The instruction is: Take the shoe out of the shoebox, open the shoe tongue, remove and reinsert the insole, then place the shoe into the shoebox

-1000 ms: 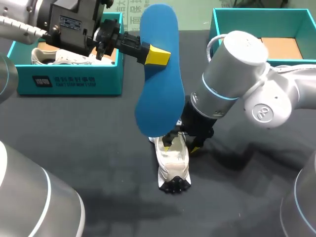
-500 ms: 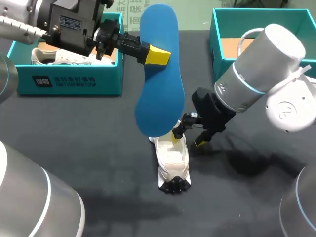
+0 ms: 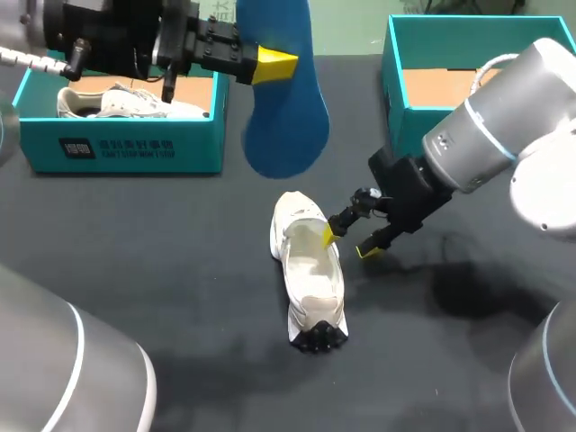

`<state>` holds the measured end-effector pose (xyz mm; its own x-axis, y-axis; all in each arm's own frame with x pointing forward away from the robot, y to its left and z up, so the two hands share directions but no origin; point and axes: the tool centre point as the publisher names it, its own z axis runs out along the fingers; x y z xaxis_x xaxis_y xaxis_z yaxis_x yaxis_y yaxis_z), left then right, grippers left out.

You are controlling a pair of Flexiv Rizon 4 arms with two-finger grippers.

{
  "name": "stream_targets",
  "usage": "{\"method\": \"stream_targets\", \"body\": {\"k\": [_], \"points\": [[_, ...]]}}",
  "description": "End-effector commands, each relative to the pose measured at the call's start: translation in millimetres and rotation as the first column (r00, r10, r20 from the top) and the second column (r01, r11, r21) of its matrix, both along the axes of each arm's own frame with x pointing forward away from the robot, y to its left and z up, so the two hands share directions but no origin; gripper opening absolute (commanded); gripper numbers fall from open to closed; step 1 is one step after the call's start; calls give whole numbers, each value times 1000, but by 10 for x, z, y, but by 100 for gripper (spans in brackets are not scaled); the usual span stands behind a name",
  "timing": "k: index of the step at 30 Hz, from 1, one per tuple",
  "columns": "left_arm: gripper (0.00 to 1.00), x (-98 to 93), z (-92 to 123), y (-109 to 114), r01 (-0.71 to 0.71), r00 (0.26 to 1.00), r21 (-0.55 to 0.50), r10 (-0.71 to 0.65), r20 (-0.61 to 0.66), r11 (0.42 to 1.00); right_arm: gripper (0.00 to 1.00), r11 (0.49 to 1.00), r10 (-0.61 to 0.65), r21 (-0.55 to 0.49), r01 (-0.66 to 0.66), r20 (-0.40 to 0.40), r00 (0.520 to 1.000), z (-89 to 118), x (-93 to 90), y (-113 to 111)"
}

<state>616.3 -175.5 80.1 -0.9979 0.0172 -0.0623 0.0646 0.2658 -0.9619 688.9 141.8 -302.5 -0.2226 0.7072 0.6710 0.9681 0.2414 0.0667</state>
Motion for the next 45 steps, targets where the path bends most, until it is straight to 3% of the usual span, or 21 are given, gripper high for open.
{"method": "stream_targets", "body": {"k": [1,4,15,22,27,39,45], "points": [[0,10,46,158,-4,945,4,2,328,1000,100,993,-1,120,4,-26,1000,123,3,-196],[0,39,60,220,42,877,23,-48,478,999,100,980,39,199,-28,-53,998,196,36,-248],[0,39,60,220,42,877,23,-48,478,999,100,980,39,199,-28,-53,998,196,36,-248],[0,56,-273,234,94,723,72,-118,681,993,100,958,8,286,11,-64,998,347,119,-331],[0,98,-542,279,136,623,-24,-67,780,990,100,917,-21,396,39,-51,998,483,174,-381],[0,98,-542,279,136,623,-24,-67,780,990,100,926,-39,374,56,-54,998,506,193,-375],[0,9,-765,220,152,331,42,-91,939,988,100,872,-33,486,66,-76,997,607,349,-388]]}}
